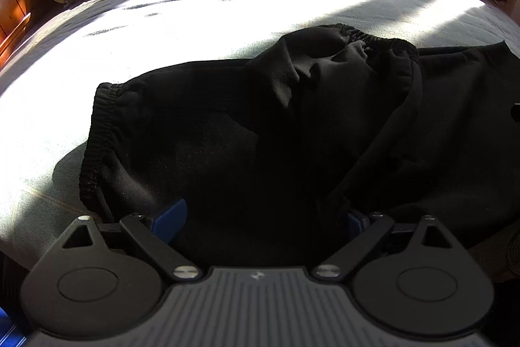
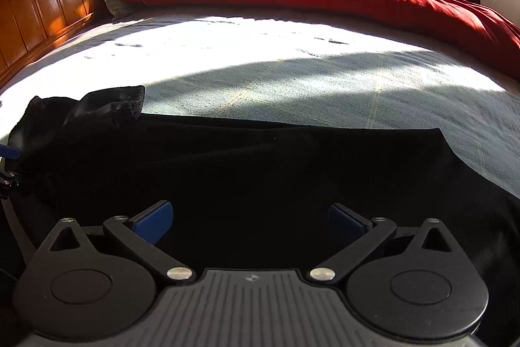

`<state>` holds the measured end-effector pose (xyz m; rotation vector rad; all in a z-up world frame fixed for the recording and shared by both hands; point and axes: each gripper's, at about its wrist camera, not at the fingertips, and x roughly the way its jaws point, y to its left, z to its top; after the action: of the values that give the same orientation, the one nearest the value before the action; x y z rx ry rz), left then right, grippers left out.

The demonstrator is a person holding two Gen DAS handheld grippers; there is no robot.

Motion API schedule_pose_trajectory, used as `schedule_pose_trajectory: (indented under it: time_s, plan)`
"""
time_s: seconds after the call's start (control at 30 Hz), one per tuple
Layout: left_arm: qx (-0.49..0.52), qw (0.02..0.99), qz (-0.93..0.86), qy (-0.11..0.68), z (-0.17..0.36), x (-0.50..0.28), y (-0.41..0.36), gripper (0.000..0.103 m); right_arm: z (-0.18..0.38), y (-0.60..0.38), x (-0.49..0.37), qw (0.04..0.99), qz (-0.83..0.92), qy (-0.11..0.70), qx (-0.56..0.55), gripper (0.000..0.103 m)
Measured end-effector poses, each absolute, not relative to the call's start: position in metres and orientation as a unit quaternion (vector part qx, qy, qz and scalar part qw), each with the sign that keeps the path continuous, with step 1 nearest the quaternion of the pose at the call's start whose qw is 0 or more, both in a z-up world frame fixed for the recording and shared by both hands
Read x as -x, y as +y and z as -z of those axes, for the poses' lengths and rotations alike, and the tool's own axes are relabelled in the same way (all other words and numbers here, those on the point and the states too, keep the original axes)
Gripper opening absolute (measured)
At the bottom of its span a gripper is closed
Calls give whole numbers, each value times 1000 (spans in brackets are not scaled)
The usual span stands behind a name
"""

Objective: Fold clothes

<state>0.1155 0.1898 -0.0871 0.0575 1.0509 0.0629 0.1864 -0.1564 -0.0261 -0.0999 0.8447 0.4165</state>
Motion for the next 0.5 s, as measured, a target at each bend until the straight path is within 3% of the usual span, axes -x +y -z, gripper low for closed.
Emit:
schedule_pose_trajectory:
  time_s: [0.3,0.5]
  plan:
    - [30,879,58,472,52,-106,176,94,28,-167,-191,881,-218,413,68,103]
    - [-29,901,49,431,38,-125,118,94,32,-195,-195,879,-249,403,55,103]
